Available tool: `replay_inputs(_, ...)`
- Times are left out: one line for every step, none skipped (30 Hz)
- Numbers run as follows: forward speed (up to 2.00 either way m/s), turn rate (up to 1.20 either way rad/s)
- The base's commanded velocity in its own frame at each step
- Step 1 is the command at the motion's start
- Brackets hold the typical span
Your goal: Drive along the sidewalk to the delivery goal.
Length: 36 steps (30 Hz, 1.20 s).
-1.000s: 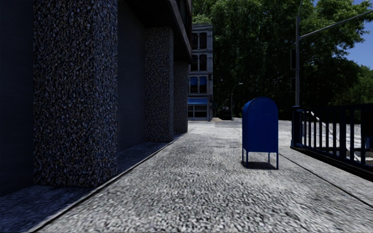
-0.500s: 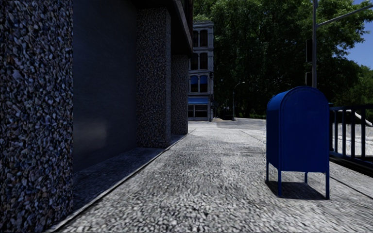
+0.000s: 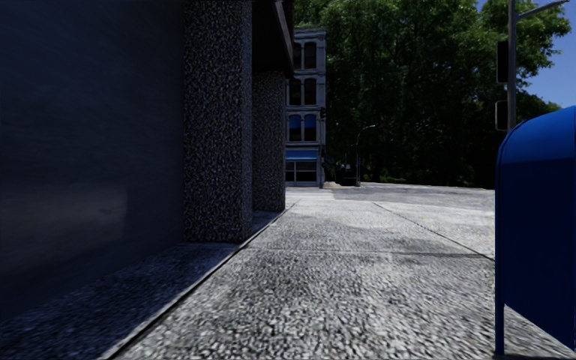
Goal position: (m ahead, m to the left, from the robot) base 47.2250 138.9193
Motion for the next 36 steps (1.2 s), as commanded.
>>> replay_inputs(2.00, -0.37)
replay_inputs(2.00, -0.37)
replay_inputs(2.00, -0.37)
replay_inputs(2.00, -0.37)
replay_inputs(2.00, -0.37)
replay_inputs(2.00, -0.37)
replay_inputs(2.00, -0.37)
replay_inputs(2.00, -0.38)
replay_inputs(2.00, -0.38)
replay_inputs(2.00, -0.38)
replay_inputs(2.00, -0.38)
replay_inputs(2.00, -0.38)
replay_inputs(2.00, -0.37)
replay_inputs(2.00, -0.37)
replay_inputs(2.00, 0.00)
replay_inputs(2.00, 0.00)
replay_inputs(2.00, 0.00)
replay_inputs(2.00, 0.00)
replay_inputs(2.00, 0.00)
replay_inputs(2.00, 0.00)
replay_inputs(2.00, 0.00)
replay_inputs(2.00, 0.00)
replay_inputs(2.00, 0.00)
replay_inputs(2.00, 0.00)
replay_inputs(2.00, 0.00)
replay_inputs(2.00, 0.00)
replay_inputs(2.00, 0.00)
replay_inputs(2.00, 0.00)
replay_inputs(2.00, 0.00)
replay_inputs(2.00, 0.00)
replay_inputs(2.00, 0.00)
replay_inputs(2.00, 0.00)
replay_inputs(2.00, 0.00)
replay_inputs(2.00, 0.00)
replay_inputs(2.00, 0.00)
replay_inputs(2.00, 0.00)
